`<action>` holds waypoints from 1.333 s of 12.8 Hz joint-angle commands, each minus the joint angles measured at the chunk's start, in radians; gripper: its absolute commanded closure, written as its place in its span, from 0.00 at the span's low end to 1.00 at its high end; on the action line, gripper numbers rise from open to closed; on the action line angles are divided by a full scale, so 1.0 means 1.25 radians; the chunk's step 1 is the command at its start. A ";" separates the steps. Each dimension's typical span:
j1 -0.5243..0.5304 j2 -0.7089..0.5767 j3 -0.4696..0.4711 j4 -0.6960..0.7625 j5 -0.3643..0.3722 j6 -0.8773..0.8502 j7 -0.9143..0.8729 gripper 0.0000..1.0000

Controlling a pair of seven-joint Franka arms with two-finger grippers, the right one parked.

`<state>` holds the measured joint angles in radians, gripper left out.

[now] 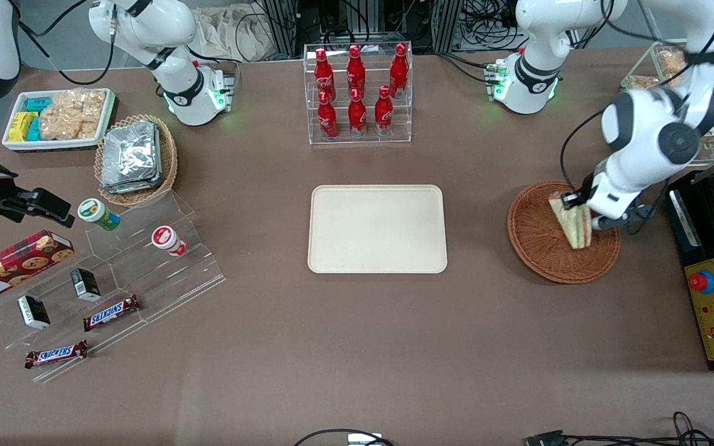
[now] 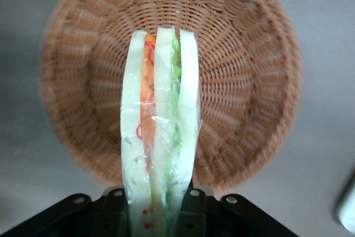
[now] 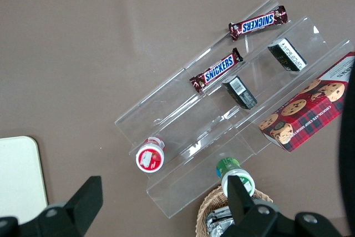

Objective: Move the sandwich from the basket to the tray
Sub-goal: 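Close the left gripper on the sandwich and lift it from the basket, then carry the sandwich with the left gripper over the white tray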

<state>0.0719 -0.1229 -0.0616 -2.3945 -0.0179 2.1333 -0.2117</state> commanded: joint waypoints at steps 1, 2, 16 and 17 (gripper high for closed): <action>-0.004 -0.102 -0.003 0.123 0.005 -0.226 0.009 0.98; -0.010 -0.094 -0.006 0.216 0.002 -0.326 0.007 0.98; -0.137 0.435 -0.327 0.915 0.072 -0.561 -0.535 0.98; -0.169 0.477 -0.355 0.929 0.101 -0.531 -0.598 0.98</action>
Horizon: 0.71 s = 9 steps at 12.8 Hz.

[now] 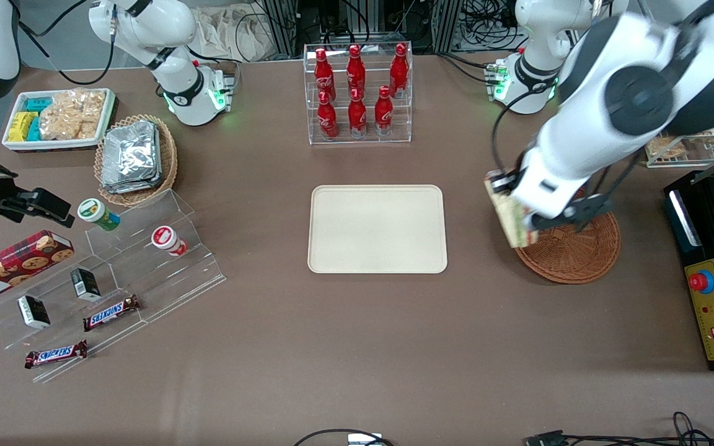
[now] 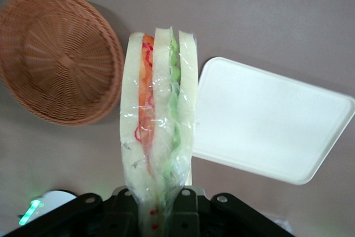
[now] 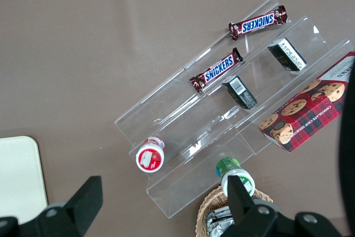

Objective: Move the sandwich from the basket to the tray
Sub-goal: 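Carry the sandwich with the left gripper over the white tray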

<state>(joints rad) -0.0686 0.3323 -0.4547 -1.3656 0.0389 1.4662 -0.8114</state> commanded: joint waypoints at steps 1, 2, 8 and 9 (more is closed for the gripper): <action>-0.074 0.147 -0.064 0.102 0.078 0.039 -0.148 0.98; -0.096 0.168 -0.080 0.091 0.117 0.066 -0.151 0.98; -0.103 0.167 -0.125 -0.199 0.196 0.280 -0.012 0.98; -0.101 0.165 -0.125 -0.236 0.212 0.313 -0.012 0.98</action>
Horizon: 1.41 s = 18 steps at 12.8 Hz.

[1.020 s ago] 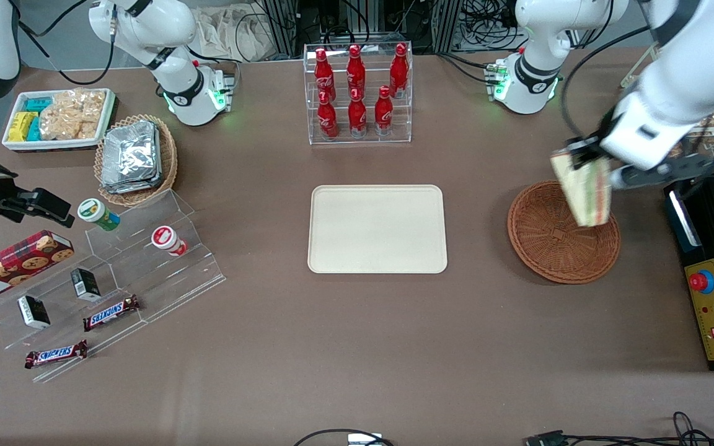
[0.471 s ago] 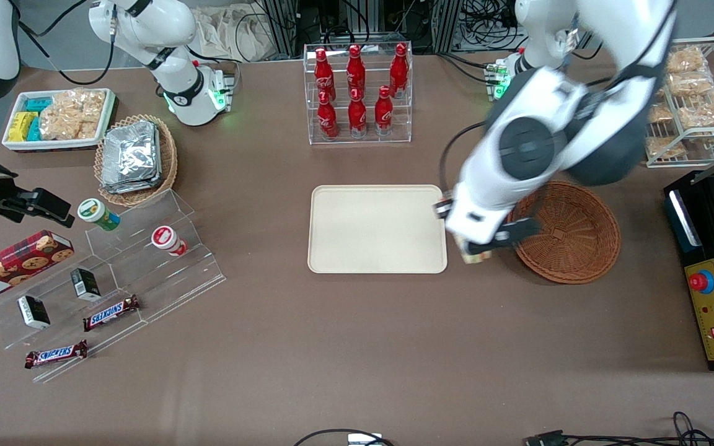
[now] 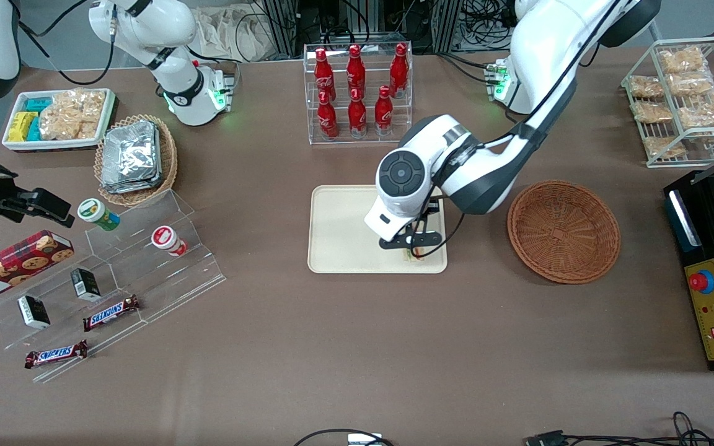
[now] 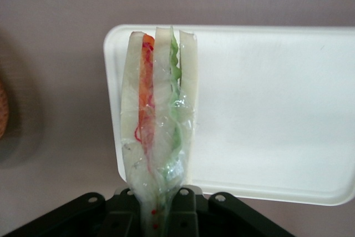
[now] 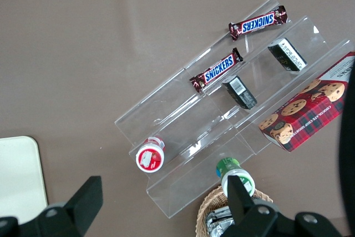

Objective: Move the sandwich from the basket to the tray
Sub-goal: 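Carry the sandwich with the left gripper over the white tray, then lower the sandwich onto the tray and open the left gripper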

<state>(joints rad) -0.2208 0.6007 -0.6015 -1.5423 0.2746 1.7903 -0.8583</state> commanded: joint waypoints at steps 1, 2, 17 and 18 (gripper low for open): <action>0.037 -0.053 -0.007 -0.140 0.042 0.090 0.024 0.98; 0.044 -0.069 -0.007 -0.192 0.047 0.141 0.024 0.98; 0.090 -0.062 0.000 -0.349 0.042 0.364 -0.009 0.49; 0.090 -0.062 0.000 -0.349 0.039 0.363 -0.010 0.00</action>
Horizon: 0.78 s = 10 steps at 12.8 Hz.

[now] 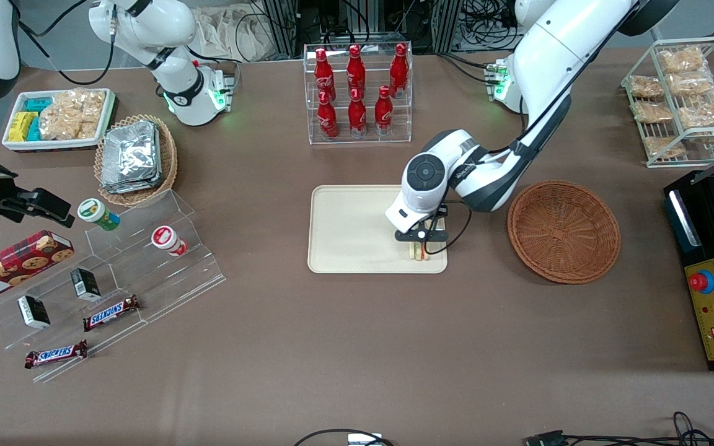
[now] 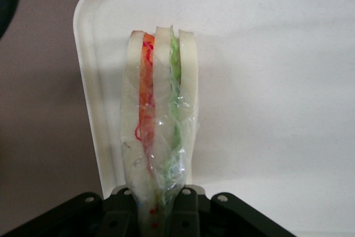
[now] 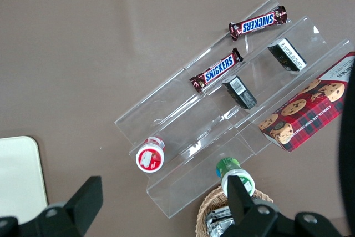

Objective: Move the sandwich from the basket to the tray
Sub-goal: 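Lower the sandwich onto the tray and open the left gripper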

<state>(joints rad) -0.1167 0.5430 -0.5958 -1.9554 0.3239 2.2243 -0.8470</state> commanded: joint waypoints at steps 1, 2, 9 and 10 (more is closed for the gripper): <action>0.006 -0.020 -0.004 -0.016 -0.004 0.011 -0.022 0.00; 0.007 -0.028 -0.004 -0.011 -0.006 0.004 -0.032 0.00; 0.114 -0.216 -0.028 0.168 -0.187 -0.357 0.141 0.00; 0.140 -0.237 -0.027 0.205 -0.187 -0.429 0.179 0.00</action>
<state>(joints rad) 0.0003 0.3004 -0.6223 -1.7696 0.1181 1.8305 -0.7197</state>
